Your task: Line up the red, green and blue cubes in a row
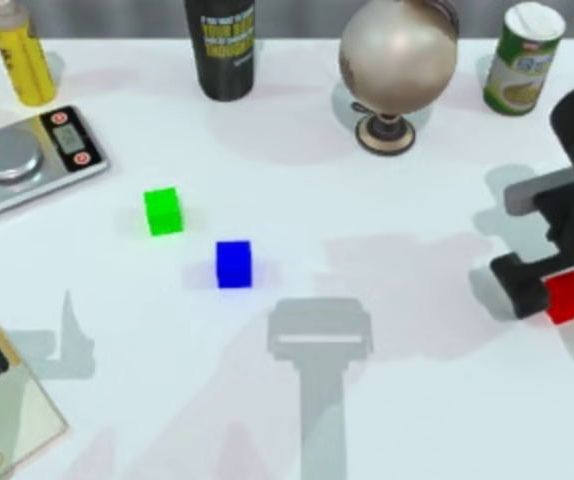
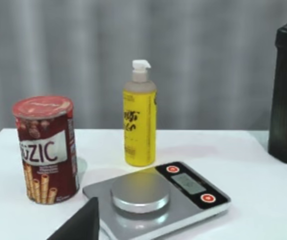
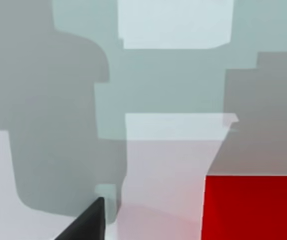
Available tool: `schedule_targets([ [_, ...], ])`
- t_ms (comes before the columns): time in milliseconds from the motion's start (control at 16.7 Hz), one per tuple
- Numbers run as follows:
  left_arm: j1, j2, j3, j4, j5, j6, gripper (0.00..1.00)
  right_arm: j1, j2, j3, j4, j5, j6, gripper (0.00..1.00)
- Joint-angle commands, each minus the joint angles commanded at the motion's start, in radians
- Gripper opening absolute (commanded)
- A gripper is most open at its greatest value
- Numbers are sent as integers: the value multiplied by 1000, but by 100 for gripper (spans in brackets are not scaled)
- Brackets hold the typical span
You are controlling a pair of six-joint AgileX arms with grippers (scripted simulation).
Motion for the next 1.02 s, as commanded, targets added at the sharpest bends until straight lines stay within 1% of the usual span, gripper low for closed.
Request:
schedule_targets([
  [360,0,0,0,0,0,0,100,0,0,0,0,0,0,2],
  [420,0,0,0,0,0,0,100,0,0,0,0,0,0,0],
  [840,0,0,0,0,0,0,100,0,0,0,0,0,0,0],
  [900,0,0,0,0,0,0,100,-1,-45,18,-21,-7,6,0],
  [1020,0,0,0,0,0,0,100,-1,-51,30,-38,-7,6,0],
])
